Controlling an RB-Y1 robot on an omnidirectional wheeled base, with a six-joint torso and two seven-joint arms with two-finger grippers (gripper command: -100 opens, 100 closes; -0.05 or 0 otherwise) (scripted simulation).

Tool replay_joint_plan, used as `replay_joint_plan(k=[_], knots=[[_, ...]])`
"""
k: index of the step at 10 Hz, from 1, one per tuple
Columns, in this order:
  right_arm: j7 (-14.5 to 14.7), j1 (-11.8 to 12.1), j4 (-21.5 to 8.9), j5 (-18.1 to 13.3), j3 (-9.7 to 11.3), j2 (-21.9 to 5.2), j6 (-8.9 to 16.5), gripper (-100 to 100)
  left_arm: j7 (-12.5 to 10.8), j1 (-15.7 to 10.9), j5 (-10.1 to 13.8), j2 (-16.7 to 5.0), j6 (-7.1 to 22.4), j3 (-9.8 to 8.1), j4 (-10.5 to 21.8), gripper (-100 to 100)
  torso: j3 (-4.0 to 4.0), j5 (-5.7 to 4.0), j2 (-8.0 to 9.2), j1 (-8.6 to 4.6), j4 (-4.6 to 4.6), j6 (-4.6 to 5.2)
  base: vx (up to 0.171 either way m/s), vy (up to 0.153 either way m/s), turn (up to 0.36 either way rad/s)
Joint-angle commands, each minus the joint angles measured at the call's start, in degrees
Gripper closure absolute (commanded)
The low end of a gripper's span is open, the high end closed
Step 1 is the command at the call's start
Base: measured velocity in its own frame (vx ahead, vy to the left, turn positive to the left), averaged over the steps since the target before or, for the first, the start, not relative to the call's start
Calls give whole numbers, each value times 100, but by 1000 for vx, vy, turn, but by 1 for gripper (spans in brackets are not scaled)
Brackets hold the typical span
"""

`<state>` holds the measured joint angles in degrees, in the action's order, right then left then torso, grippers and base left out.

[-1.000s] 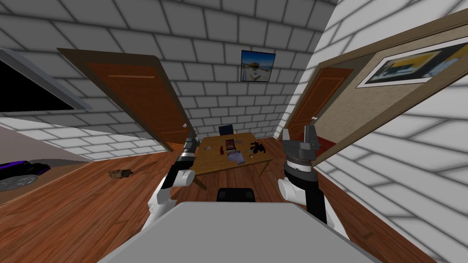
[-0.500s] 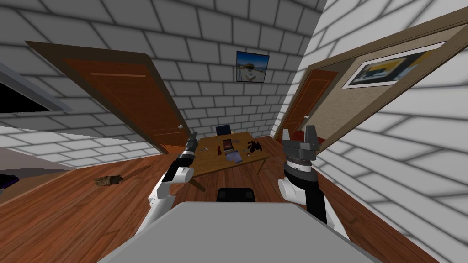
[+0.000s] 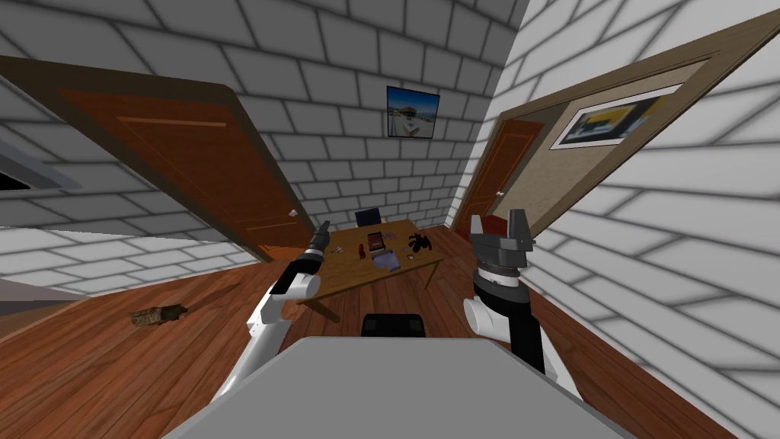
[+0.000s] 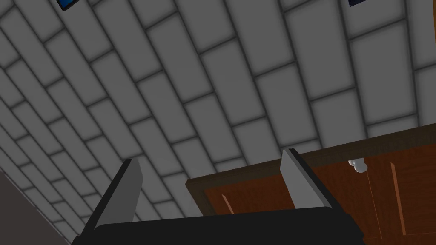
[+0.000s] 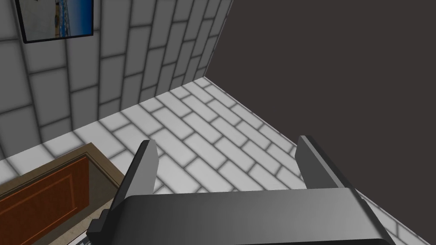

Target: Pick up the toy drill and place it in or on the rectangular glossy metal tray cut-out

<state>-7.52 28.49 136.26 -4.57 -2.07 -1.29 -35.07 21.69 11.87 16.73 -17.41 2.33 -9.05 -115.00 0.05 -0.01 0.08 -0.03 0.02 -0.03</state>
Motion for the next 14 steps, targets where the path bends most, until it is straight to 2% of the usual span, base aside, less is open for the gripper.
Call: replay_joint_plan(k=[1,3,4,5,6,8,9,10,11,12,13,14], knots=[[0,0,0,0,0,0,0,0,215,-159,112,-81,286,-93,147,-100,0,0,0,0,0,0,-20,-14,-181],[0,0,0,0,0,0,0,0,215,-159,112,-81,501,-93,147,-100,-1,0,-1,2,0,-1,-12,-4,-26],[0,0,0,0,0,0,0,0,386,-299,211,-170,699,-177,300,-100,-2,1,-4,4,-1,-1,-14,-8,-125],[0,0,0,0,0,0,0,0,386,-299,211,-170,852,-177,300,-100,-2,0,-3,3,-1,2,-14,-4,-123],[0,0,0,0,0,0,0,0,554,-436,303,-255,1000,-257,459,-100,-2,1,-3,3,-1,0,-20,-1,-178],[0,0,0,0,0,0,0,0,554,-436,303,-255,1199,-257,459,-100,-1,1,-1,6,0,-1,-12,2,-36],[0,0,0,0,0,0,0,0,717,-570,385,-336,1409,-333,623,-100,-2,1,-4,6,-1,-2,-13,-3,-167],[0,0,0,0,0,0,0,0,717,-570,385,-336,1541,-333,623,-100,-2,1,-4,5,-1,3,-13,4,-101],[0,0,0,0,0,0,0,0,875,-698,457,-410,1719,-404,791,-100,-2,1,-3,7,-1,-2,-15,10,-150],[0,0,0,0,0,0,0,0,875,-698,457,-410,1877,-404,791,-100,-2,2,-4,9,-1,2,-15,12,-107],[0,0,0,0,0,0,0,0,1026,-822,518,-474,2033,-470,964,-100,-2,2,-3,10,-1,-1,-17,16,-181],[0,0,0,0,0,0,0,0,1026,-822,518,-474,2205,-470,964,-100,-1,2,-2,11,0,1,-14,17,-97]])
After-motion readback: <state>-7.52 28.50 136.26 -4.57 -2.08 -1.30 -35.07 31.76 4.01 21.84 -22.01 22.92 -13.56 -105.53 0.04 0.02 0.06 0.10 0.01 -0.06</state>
